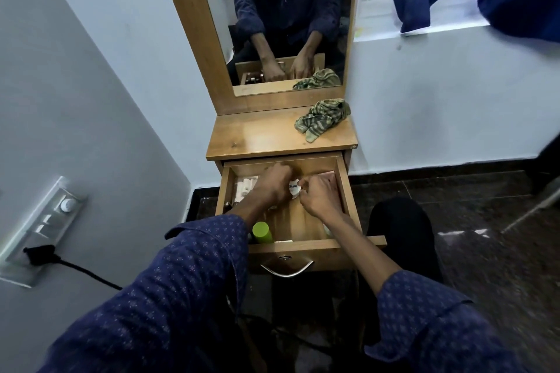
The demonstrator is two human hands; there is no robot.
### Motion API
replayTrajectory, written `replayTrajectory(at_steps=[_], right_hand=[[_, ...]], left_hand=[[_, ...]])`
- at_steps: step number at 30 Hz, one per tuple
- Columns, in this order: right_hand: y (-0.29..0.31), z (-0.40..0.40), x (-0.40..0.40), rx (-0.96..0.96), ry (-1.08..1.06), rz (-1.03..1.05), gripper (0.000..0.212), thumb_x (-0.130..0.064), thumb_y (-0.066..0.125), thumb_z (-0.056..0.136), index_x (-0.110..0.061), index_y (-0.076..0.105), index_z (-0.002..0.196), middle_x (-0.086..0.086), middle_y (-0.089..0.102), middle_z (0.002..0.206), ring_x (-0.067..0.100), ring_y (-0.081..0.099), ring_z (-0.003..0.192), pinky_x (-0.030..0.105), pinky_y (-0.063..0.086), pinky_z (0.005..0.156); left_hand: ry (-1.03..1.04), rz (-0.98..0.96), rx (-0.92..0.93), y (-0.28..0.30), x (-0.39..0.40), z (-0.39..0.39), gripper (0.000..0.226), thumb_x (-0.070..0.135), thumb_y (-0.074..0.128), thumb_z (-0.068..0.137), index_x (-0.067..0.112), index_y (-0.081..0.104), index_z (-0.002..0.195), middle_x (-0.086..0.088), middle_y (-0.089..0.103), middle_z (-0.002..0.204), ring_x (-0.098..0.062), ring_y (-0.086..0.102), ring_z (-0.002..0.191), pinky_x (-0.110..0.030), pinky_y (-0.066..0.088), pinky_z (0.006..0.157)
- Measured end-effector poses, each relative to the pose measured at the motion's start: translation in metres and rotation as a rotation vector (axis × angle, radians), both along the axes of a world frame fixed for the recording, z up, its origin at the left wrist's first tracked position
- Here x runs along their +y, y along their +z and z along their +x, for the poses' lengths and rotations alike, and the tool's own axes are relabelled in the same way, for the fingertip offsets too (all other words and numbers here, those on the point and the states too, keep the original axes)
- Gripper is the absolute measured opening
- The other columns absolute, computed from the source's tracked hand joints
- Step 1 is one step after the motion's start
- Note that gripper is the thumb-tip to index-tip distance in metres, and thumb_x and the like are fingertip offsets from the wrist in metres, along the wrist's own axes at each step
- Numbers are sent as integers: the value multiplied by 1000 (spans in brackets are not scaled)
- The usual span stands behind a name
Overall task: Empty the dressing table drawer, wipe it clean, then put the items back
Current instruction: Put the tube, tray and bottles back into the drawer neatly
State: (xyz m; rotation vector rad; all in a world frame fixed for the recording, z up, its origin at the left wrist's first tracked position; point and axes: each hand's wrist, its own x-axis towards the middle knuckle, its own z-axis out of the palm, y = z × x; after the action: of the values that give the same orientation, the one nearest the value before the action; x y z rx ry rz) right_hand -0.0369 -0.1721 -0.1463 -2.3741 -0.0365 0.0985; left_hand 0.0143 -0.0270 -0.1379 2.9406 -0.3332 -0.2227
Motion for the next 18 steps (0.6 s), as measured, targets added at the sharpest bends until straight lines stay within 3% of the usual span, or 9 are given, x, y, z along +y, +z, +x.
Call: replayTrajectory(at_steps=[9, 12, 16, 18], right_hand=[[2, -3, 1, -21, 56, -106, 35, 1, 69, 91, -9, 68, 125, 8, 59, 139, 24, 57, 129, 25, 43, 92], [3, -5, 1, -7, 82, -137, 33, -2, 69, 92, -11, 66, 124, 6, 55, 142, 23, 57, 127, 24, 37, 82], [10, -8, 0, -45, 94, -77, 31, -5, 69, 93, -14, 68, 122, 5, 55, 137, 24, 58, 124, 25, 39, 86], [17, -9, -2, -94, 70, -13, 25, -10, 68, 96, -15, 72, 120, 5, 63, 129, 22, 61, 119, 24, 37, 88]], left_hand=[[16, 69, -79, 19, -12, -19, 14, 15, 74, 87, 12, 74, 101, -13, 74, 107, -35, 69, 98, -42, 56, 86], [-9, 94, -103, 20, -14, -24, 17, 18, 72, 91, 11, 73, 106, -13, 72, 113, -34, 66, 107, -44, 53, 91], [-46, 170, -173, 30, -14, -35, 21, 30, 70, 94, 17, 72, 110, -8, 71, 118, -30, 53, 126, -50, 41, 104], [-57, 136, -225, 36, -9, -46, 21, 34, 65, 97, 20, 72, 112, -4, 72, 119, -29, 49, 127, -51, 40, 104]])
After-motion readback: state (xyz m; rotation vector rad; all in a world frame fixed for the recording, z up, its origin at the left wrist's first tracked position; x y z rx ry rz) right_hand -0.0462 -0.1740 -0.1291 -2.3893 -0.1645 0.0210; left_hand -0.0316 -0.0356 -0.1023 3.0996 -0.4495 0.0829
